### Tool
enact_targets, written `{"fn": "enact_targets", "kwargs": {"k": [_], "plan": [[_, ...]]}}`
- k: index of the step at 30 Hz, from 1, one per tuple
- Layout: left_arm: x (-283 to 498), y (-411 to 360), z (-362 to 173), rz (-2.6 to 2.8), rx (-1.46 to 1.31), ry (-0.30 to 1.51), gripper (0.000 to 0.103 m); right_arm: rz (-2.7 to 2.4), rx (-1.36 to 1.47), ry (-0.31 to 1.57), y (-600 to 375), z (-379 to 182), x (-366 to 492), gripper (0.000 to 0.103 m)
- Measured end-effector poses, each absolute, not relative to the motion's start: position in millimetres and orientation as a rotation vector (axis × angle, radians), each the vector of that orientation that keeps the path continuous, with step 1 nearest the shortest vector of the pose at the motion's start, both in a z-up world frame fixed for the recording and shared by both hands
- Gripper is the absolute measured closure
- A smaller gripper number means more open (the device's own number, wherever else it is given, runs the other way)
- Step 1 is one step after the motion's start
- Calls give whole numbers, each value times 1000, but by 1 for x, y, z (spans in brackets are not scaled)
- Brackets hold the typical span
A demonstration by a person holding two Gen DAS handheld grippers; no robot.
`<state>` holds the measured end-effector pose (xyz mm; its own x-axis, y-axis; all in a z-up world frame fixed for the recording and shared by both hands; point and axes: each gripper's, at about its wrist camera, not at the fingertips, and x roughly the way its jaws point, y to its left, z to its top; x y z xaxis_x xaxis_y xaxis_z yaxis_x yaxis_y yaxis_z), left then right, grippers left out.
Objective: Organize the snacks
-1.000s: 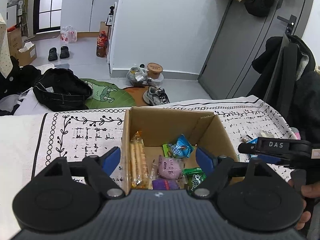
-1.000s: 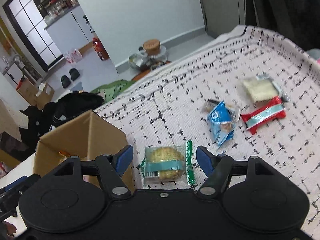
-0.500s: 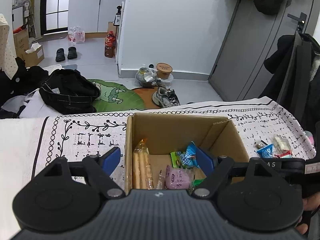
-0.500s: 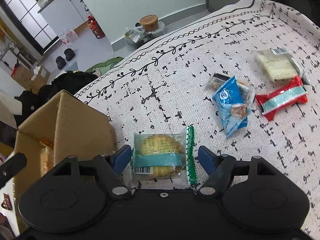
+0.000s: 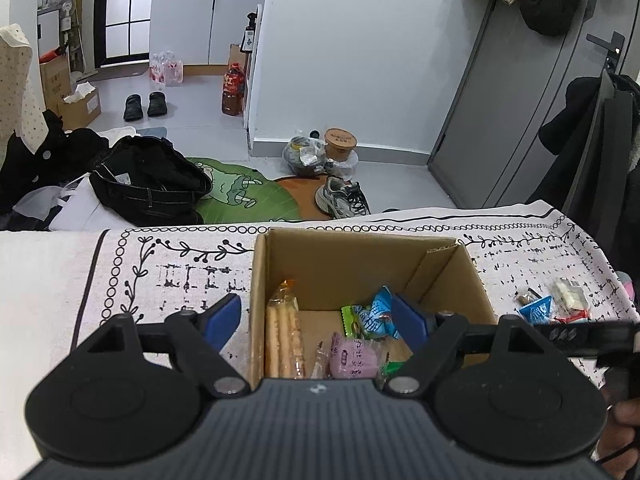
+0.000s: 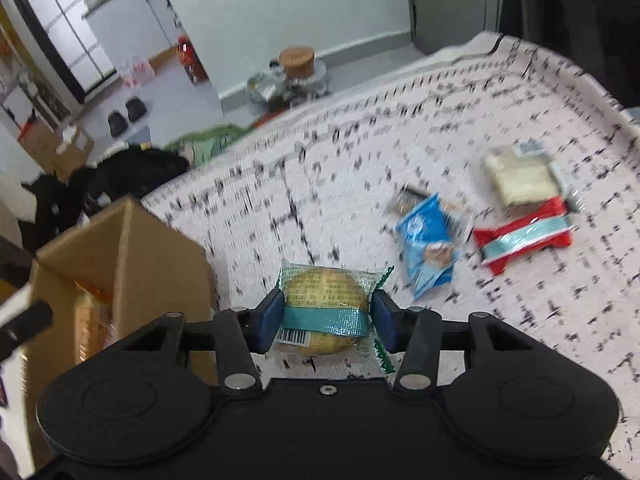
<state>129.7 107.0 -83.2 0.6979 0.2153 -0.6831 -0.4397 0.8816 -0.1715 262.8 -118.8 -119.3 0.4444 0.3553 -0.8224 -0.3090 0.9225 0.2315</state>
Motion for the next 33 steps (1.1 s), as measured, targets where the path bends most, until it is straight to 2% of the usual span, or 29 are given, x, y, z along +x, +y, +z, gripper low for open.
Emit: {"fn": "enact_targets", "kwargs": {"k": [16, 30, 33], "plan": [[112, 113, -68, 344, -350, 675, 22, 535, 138, 880, -99, -56, 242, 56], [94, 127, -62, 354, -385, 659, 22, 638, 119, 824, -52, -43, 221, 55], [91, 127, -61, 351, -382, 658, 22, 664, 113, 821, -44, -45, 221, 51]]}}
